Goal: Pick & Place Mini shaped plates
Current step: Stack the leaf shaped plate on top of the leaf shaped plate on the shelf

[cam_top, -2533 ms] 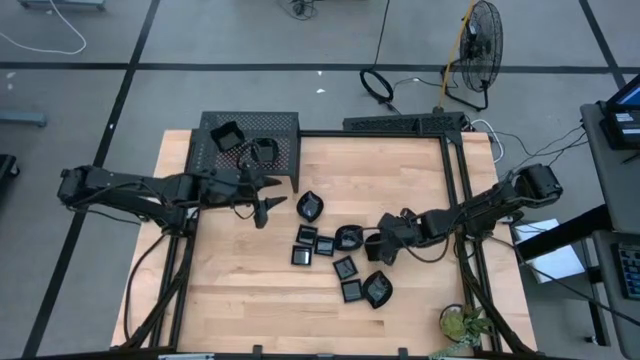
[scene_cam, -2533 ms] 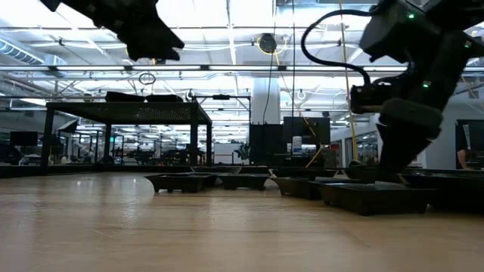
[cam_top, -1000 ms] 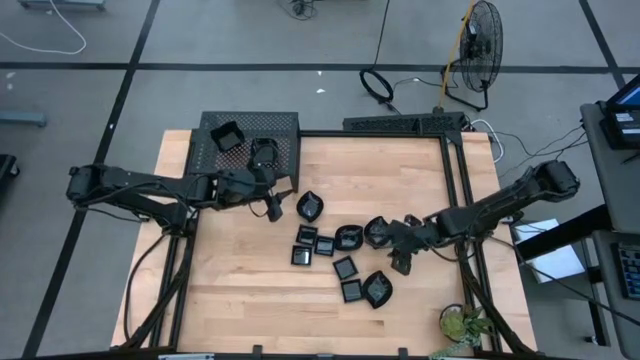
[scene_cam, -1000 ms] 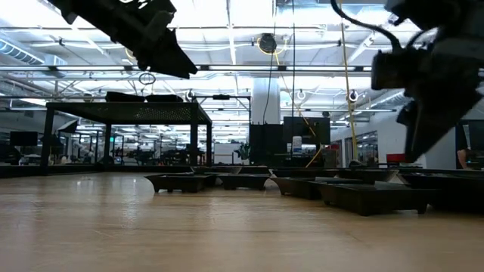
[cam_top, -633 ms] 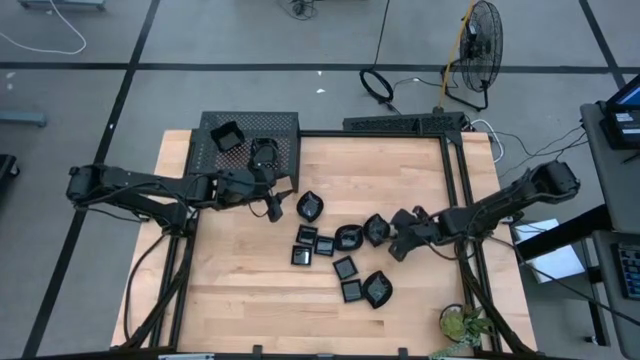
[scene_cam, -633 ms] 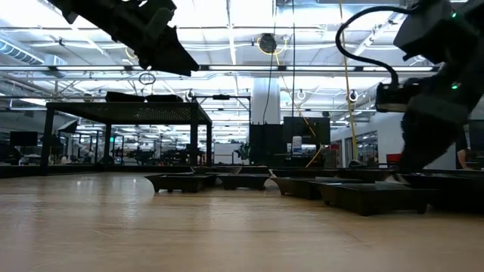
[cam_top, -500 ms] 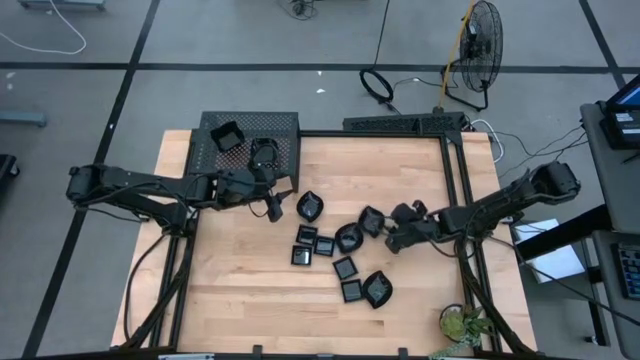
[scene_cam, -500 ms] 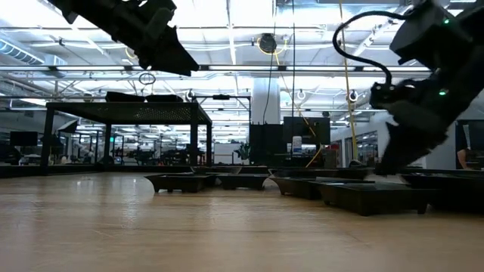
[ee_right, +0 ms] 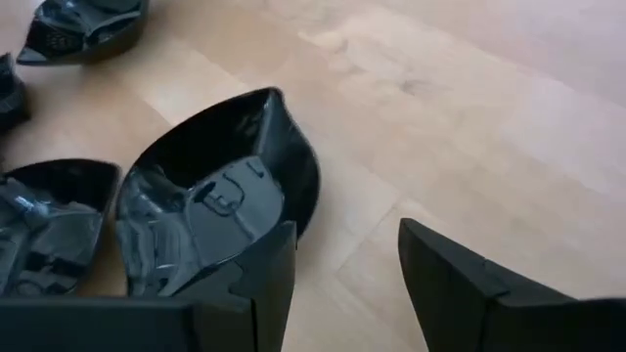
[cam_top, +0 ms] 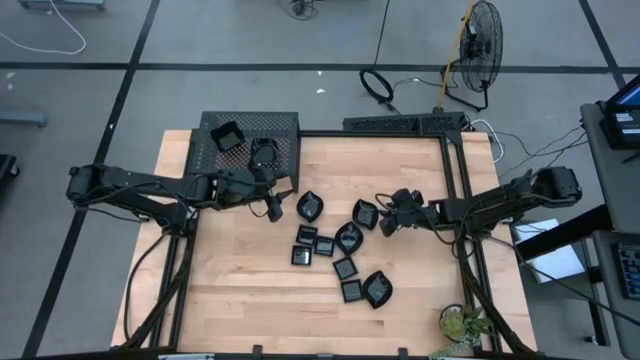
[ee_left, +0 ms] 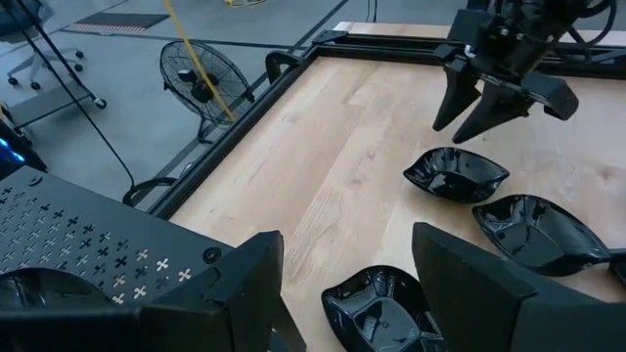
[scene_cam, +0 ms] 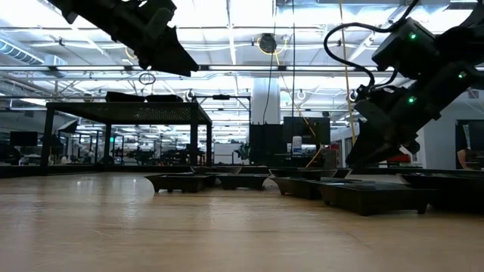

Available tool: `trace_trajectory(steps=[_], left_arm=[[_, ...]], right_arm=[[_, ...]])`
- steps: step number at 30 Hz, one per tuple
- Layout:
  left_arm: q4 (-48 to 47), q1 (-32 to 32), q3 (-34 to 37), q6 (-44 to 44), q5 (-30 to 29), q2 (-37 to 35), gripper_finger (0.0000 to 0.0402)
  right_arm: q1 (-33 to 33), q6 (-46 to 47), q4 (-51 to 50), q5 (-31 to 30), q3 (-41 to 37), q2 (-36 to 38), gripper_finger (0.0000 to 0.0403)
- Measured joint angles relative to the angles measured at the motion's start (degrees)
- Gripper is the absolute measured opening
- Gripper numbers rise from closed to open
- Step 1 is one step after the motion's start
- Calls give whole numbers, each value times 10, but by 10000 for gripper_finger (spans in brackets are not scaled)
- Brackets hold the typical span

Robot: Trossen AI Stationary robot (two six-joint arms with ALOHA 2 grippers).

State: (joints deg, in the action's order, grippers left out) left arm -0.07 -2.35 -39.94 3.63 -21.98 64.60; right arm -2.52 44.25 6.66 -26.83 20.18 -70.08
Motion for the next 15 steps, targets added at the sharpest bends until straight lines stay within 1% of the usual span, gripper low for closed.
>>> trace_trajectory(steps=[6, 8, 12, 15], left_arm=[[-1, 0, 0, 1, 0, 0, 232], [-1, 0, 0, 1, 0, 0, 232], [-1, 0, 0, 3, 0, 0, 232], [-2, 0, 0, 3, 0, 0, 232]], right_arm=[[3, -1, 25, 2, 0, -7, 169], [3, 0, 27, 15, 0, -13, 169], [6, 7, 36, 15, 0, -45, 169], [7, 0, 82, 16, 0, -73, 169]])
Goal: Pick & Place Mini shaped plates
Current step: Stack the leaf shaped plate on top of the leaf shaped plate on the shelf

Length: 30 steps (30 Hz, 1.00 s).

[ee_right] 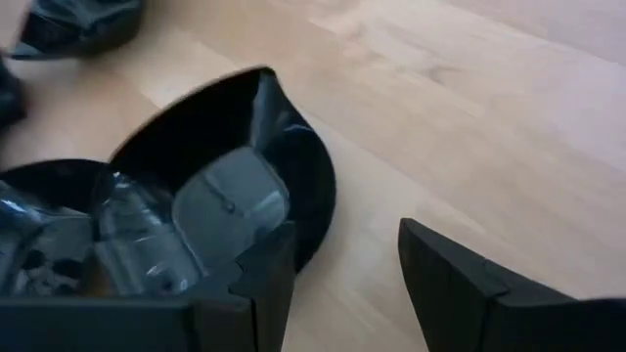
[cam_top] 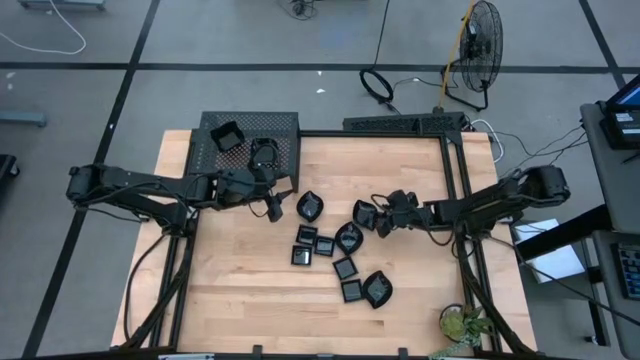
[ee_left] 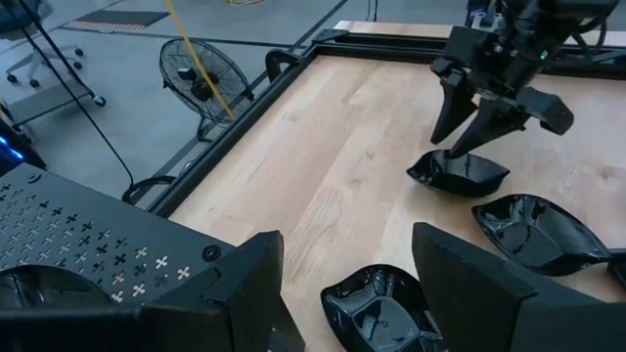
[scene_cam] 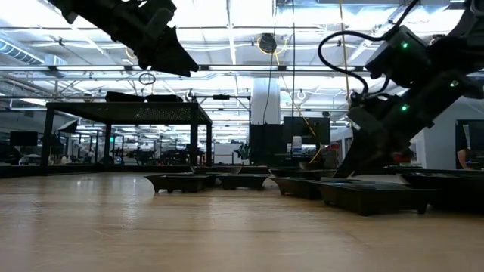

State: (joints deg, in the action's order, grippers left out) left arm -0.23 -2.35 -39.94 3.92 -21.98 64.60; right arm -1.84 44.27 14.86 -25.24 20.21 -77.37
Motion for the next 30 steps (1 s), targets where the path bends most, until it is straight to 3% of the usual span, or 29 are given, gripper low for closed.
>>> trace_trajectory(steps=[4, 13, 30], left_arm=[[0, 0, 0, 0, 0, 0, 232], [0, 0, 0, 0, 0, 0, 232], [0, 0, 0, -2, 0, 0, 232]], right_arm=[[0, -22, 55, 6, 0, -20, 169], [1, -29, 61, 15, 0, -20, 158], [2, -50, 59, 45, 0, -20, 26]])
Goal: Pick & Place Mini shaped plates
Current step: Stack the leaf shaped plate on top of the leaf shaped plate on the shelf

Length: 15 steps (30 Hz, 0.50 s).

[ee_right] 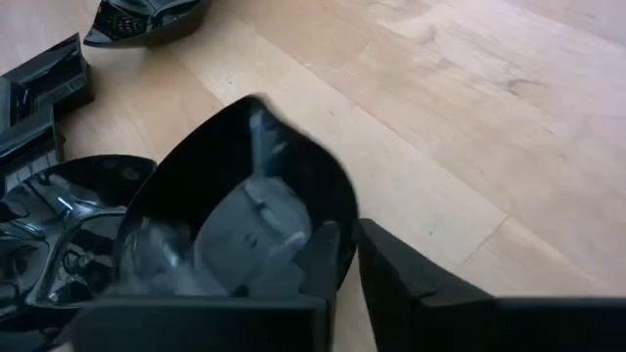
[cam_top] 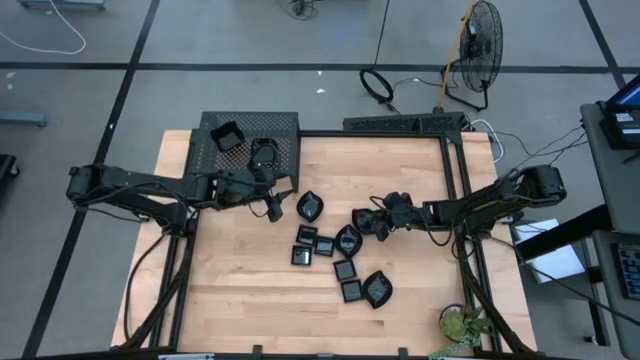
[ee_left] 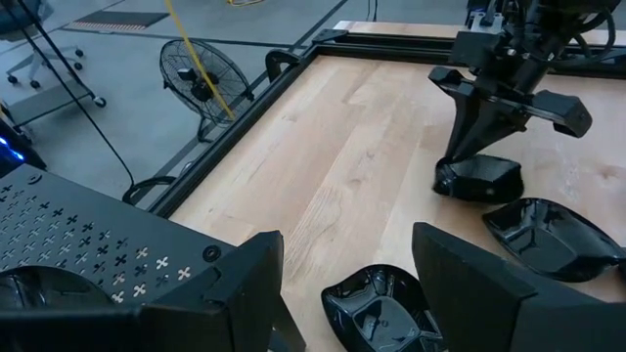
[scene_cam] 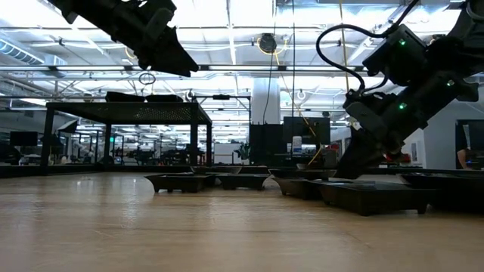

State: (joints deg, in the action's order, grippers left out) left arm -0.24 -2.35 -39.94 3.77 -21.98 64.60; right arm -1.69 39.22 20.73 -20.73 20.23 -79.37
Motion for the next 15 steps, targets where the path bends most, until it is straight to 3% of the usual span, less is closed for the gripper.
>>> trace_trajectory(steps=[3, 9, 15], left_arm=[[0, 0, 0, 0, 0, 0, 232], [0, 0, 0, 0, 0, 0, 232], [0, 0, 0, 2, 4, 0, 232]], right_arm=[[0, -16, 0, 0, 0, 0, 5], [0, -65, 15, 0, 0, 1, 1], [1, -154, 117, -1, 0, 8, 0]])
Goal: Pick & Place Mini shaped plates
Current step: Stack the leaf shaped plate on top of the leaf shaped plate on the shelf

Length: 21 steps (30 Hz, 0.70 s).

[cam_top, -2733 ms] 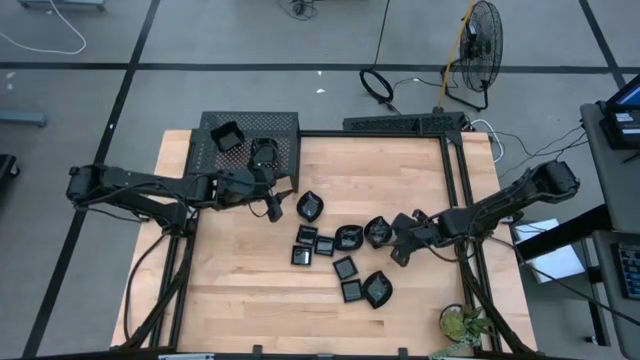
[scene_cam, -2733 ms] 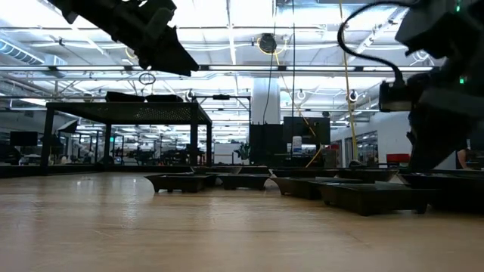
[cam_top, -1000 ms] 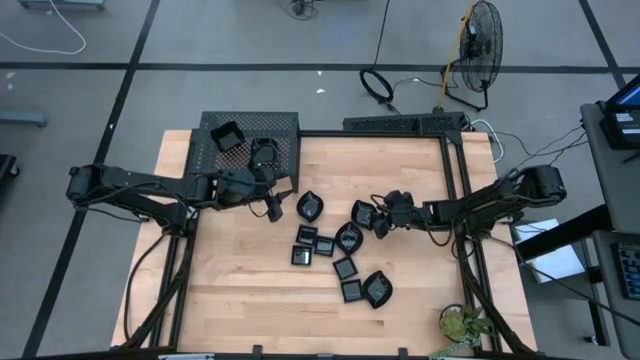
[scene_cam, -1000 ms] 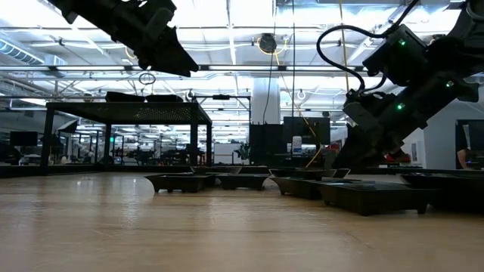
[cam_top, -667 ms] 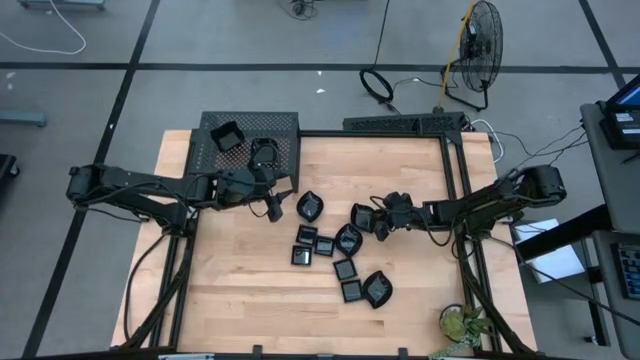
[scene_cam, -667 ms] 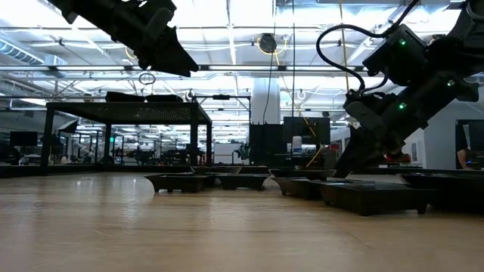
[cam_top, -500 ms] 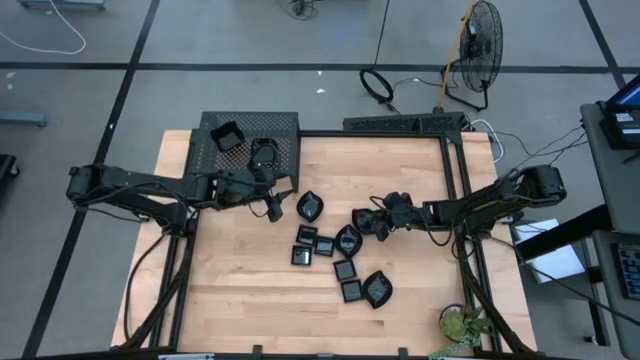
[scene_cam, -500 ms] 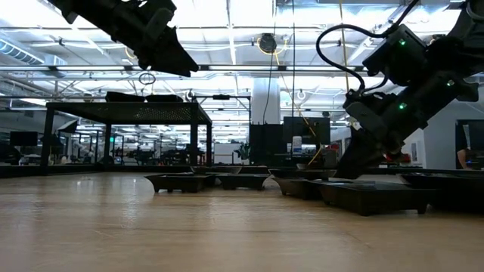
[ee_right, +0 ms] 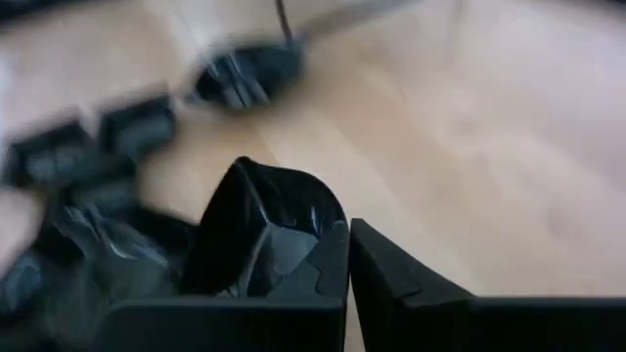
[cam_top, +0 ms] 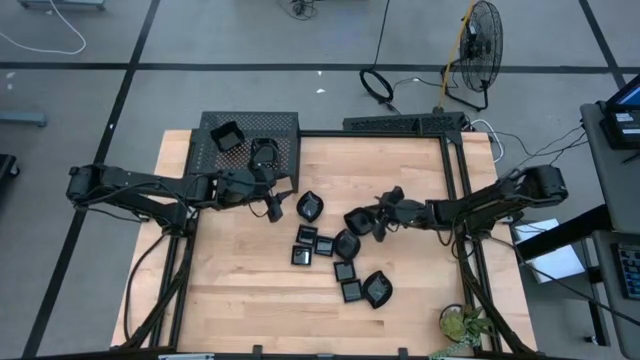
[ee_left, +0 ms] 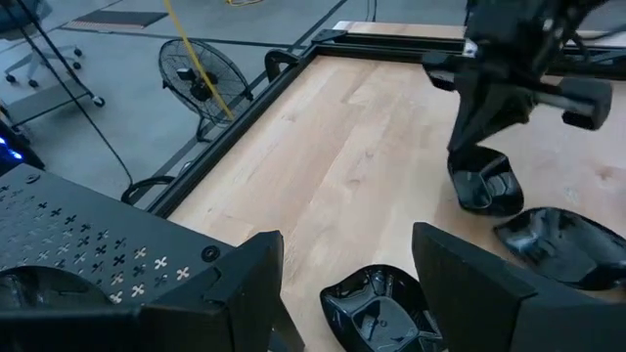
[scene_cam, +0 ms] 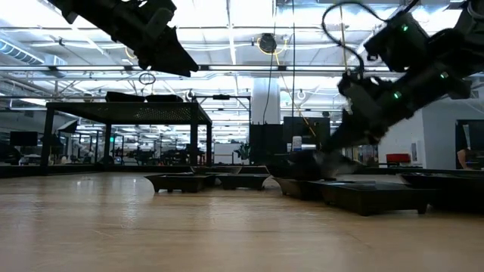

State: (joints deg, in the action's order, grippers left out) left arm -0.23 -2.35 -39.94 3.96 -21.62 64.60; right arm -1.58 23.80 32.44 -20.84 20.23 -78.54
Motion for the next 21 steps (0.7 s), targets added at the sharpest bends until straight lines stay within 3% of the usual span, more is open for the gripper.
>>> trace_trajectory(steps=[5, 9, 14, 21], left_arm=[[4, 0, 0, 9, 35, 0, 232], [11, 0, 0, 18, 52, 0, 232], [52, 2, 1, 32, 69, 23, 232], [253, 11, 0, 56, 72, 132, 232]], right_arm=[[0, -76, 96, -3, 0, 10, 0], [0, -142, 165, -50, 0, 11, 0], [0, -227, 227, -168, 0, 11, 0], [0, -352, 280, -317, 0, 10, 0]])
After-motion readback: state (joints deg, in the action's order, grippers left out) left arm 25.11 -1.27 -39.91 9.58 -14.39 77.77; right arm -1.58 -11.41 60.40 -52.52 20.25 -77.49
